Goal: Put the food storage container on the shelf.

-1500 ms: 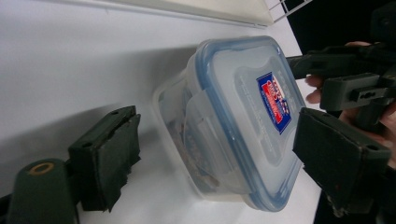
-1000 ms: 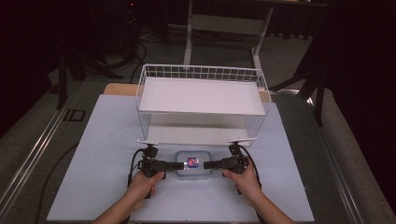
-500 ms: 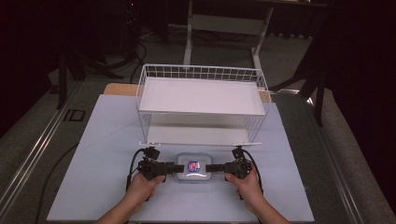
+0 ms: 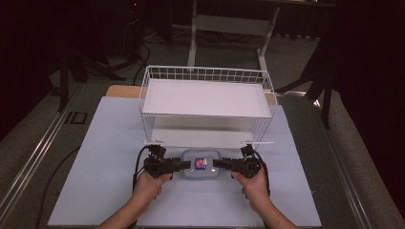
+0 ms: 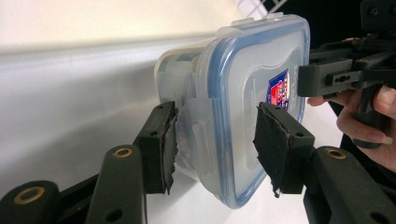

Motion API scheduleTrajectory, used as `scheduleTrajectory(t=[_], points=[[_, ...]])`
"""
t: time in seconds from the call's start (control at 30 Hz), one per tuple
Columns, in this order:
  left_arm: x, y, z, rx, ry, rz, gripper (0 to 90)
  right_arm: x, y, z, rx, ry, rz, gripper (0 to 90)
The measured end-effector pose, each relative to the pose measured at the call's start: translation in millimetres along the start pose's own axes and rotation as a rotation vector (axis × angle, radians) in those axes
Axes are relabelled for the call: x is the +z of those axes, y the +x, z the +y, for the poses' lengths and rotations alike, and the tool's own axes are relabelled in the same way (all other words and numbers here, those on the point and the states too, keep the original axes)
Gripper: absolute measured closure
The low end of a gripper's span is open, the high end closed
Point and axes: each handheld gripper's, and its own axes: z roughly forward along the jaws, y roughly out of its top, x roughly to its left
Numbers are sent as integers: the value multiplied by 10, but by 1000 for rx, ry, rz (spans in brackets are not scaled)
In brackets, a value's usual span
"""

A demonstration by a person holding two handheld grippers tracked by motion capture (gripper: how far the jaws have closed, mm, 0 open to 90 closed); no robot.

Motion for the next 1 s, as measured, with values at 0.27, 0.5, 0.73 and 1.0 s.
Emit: scheduleTrajectory(t=[0.27,0.5,0.73,1.0], points=[[130,48,399,68,-32,37,507,4,-145,244,-12,-96,-9,510],[274,202,506,76,-50,54,506,119,-317,346,2,-135,-25,502],[362,328,493,84,-67,54,505,239,-417,362,4,-153,-48,494],[406,392,544,77,-103,40,504,290,-481,399,44,-176,-51,484]])
